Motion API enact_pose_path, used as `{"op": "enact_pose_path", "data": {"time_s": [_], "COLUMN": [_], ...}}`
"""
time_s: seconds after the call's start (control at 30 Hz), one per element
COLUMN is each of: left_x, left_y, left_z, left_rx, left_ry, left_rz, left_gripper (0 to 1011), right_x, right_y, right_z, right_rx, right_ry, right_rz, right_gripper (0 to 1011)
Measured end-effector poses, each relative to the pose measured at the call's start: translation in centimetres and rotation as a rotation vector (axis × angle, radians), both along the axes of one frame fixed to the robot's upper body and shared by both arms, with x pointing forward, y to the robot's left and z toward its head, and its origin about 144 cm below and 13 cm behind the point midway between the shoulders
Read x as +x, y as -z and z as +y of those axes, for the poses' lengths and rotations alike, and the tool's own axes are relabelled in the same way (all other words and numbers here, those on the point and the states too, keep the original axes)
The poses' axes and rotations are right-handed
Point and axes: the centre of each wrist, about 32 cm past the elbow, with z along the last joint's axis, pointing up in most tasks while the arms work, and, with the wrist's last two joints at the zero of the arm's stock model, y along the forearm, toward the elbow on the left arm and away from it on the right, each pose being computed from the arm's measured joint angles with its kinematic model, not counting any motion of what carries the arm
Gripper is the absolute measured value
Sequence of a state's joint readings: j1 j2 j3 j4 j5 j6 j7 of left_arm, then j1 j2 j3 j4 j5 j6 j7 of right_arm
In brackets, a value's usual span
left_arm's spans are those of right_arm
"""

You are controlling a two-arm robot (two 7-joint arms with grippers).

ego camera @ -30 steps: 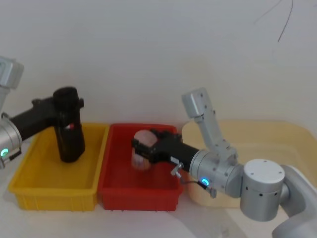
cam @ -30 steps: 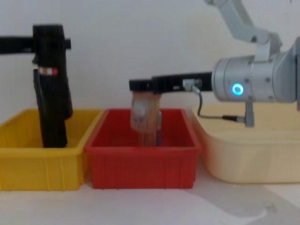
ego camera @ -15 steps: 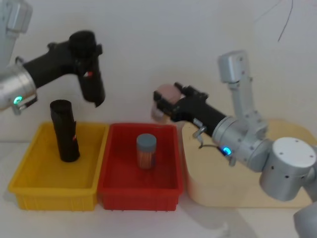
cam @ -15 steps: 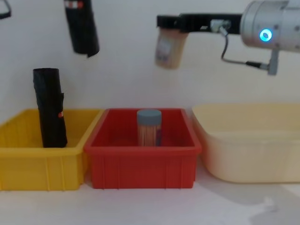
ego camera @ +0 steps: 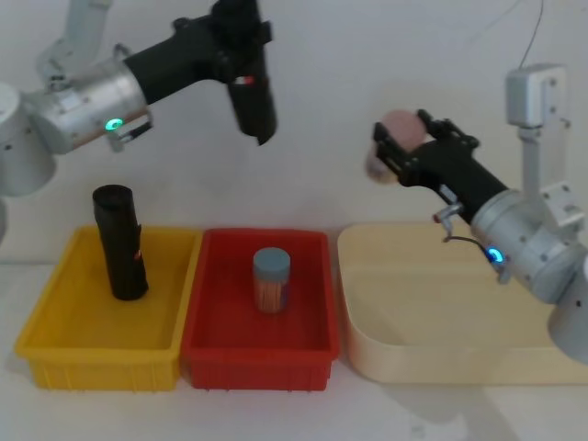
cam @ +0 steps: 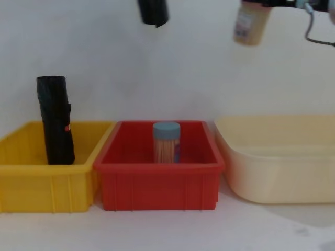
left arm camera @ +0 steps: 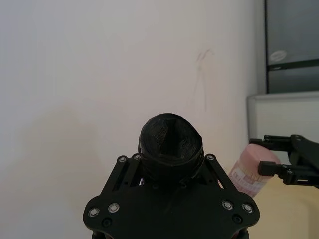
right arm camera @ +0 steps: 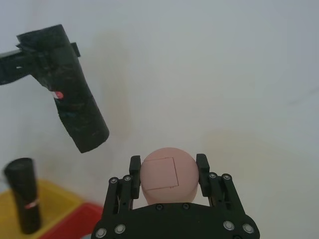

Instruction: Pick up the garbage bag with the one hand and transfer it to the other hand.

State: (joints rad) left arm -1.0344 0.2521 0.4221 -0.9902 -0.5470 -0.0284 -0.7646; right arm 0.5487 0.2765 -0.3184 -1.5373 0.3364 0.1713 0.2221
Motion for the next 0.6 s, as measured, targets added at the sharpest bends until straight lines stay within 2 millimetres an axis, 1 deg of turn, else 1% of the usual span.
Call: {"op": "enact_pose_path", "data": {"time_s": [0.07,0.1,0.2,0.23,0.3,0.33,0.53,0.6], "left_x": [0.9,1.6,2.8,3.4,4.1,4.3,5.2,5.3], "left_y": [-0.2,-0.3,-0.3,-0.3,-0.3,-0.3,-0.5,-0.5], "left_z": [-1.2,-2.0,-3.4,-4.4,-5.6,-5.9,-7.9,-8.2], "left_rx": [-0.007,-0.012,-0.020,-0.027,-0.028,-0.030,-0.027,-0.027], "left_ry": [0.037,0.059,0.098,0.129,0.160,0.169,0.220,0.227], "left_rz": [-0.006,-0.003,-0.001,-0.001,0.006,0.007,0.006,0.006], "left_gripper": [356,356,356,356,356,356,356,356], "right_x": [-0.2,-0.2,-0.4,-0.5,-0.5,-0.6,-0.9,-1.0], "right_y": [0.1,0.2,0.4,0.5,0.7,0.9,1.9,2.0], "right_z": [-0.8,-1.2,-2.5,-2.8,-3.4,-3.9,-5.8,-5.9], "right_rx": [0.002,0.002,0.005,0.005,0.005,0.003,-0.006,-0.007], "right_ry": [0.032,0.046,0.091,0.101,0.120,0.138,0.183,0.185], "right_rz": [-0.002,-0.003,0.002,0.006,0.014,0.024,0.082,0.089], "right_gripper": [647,646,647,647,647,647,647,646]}}
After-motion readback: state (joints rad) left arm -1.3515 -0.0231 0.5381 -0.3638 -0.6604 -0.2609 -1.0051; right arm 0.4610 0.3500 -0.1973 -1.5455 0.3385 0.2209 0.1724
